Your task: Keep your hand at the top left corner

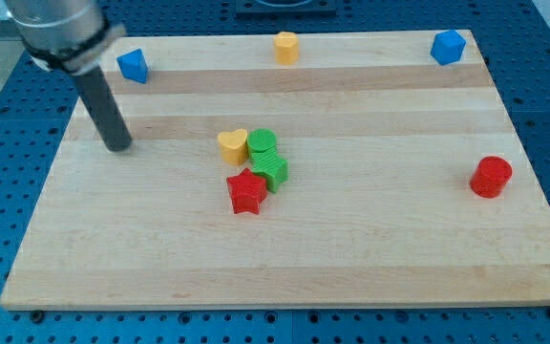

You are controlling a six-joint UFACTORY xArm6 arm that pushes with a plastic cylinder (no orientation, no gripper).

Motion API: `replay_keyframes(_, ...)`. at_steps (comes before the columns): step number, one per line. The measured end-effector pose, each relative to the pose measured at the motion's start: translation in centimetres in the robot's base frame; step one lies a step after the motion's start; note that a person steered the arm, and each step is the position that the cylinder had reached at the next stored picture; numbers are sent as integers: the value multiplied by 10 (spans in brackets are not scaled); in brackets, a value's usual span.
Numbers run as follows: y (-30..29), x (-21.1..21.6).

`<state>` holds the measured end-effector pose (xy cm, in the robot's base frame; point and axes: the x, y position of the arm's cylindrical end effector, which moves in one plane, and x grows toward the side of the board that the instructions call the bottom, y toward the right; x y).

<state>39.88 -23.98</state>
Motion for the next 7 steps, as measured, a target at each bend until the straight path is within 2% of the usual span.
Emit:
replay_keyframes(1,-31,-61)
replay_keyframes(2,-39,-155)
replay_keyframes(3,-41,-208)
replay_keyframes(5,-28,-192)
replay_keyframes(7,73,-170)
